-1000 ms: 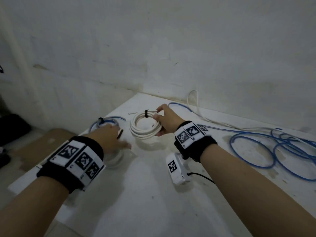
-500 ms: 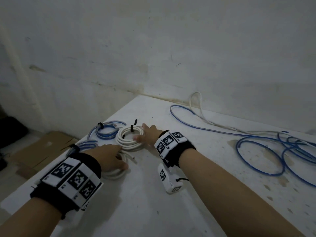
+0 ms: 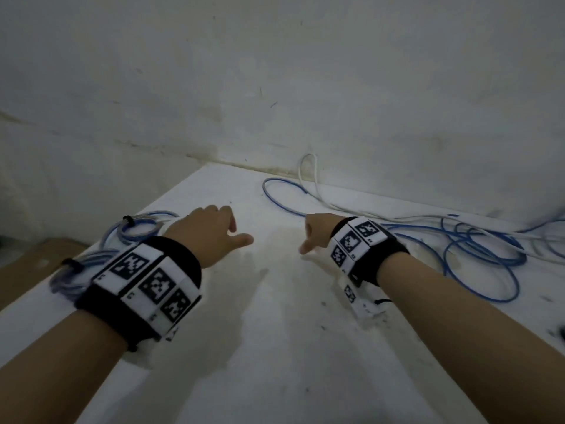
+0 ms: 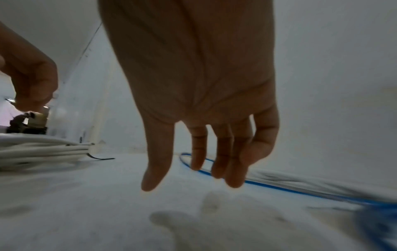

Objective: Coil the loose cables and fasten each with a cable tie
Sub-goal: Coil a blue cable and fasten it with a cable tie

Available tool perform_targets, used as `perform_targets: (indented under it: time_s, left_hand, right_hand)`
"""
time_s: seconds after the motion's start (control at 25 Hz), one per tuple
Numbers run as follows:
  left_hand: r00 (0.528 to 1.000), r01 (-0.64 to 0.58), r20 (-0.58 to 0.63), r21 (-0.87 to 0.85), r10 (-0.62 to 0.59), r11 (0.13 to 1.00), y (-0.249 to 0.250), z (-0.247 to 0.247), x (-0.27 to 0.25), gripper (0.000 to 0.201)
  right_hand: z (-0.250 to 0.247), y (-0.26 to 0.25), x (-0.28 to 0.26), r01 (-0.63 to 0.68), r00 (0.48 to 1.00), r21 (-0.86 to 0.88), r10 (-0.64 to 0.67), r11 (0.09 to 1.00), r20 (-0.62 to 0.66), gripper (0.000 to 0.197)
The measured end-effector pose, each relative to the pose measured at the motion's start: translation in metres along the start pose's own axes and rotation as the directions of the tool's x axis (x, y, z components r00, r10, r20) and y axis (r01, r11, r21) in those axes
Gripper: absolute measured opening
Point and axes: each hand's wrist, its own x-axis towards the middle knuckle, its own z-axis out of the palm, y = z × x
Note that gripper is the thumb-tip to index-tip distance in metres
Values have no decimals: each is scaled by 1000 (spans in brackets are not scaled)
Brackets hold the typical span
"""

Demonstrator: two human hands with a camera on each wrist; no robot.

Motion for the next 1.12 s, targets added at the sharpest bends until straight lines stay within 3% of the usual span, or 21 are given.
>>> perform_targets:
  time_s: [0.12,0.2,0.28,0.36,0.4,0.48,0.56,0.68,0.76,0.84,0.92,0.96,1.0,1.04,1.08,1.12]
  left_hand:
    - [992,-87,86,-48,91,995,47,17,8,45]
    - [973,-123,186,-87,138,989,74,29,13,45]
    - [953,-162,242,-99,182,982,104,38,14,41]
    - [940,-195,258,-121,221,973,128,47,13,37]
    - [936,-182,268,-184,228,966,138,52,12,40]
    - [929,-44,315,-424,193,905,155,61,9,51]
    - [934,112,327,-648,142,754,163,67,8,48]
    - [981,171,194,-891,12,421,163,69,11,39]
    - [991,90,77,-988,-111,123,153,59,14,34]
    - [975,-37,-9,-992,-223,-122,140,39,17,12]
    - [956,-123,-66,-975,-287,-186,125,25,20,15]
    - [950,-150,-94,-974,-298,-172,119,22,21,15]
    - [949,-162,-112,-975,-294,-151,115,21,23,10]
    - [954,-164,-121,-977,-276,-139,113,22,21,5]
    - [962,-159,-123,-978,-243,-135,113,23,19,4]
    - [972,-150,-122,-980,-199,-131,114,26,18,6]
  right_hand:
    - [14,62,-37,-158,985,-205,138,966,-108,42]
    - [18,86,-58,-191,980,-286,199,939,-2,43]
    - [22,98,-71,-207,972,-184,224,961,73,28]
    - [26,102,-76,-193,979,-38,195,980,56,25]
    - [30,101,-79,-153,988,69,151,986,33,26]
    - [34,95,-88,-26,999,305,35,952,-23,23]
    - [33,83,-103,104,994,424,-77,900,-81,14]
    - [34,80,-120,171,985,497,-140,851,-98,13]
    - [36,89,-127,158,987,381,-130,911,-97,17]
    - [36,104,-136,58,992,207,-33,977,-124,24]
    - [34,120,-141,-41,991,217,66,975,-112,25]
    - [32,127,-143,-88,992,361,116,928,-56,26]
    - [30,131,-146,-147,986,575,165,805,21,28]
    - [29,134,-148,-191,976,763,200,618,82,31]
    - [29,136,-149,-172,967,877,246,450,63,33]
    - [29,136,-148,-86,946,927,323,365,-39,28]
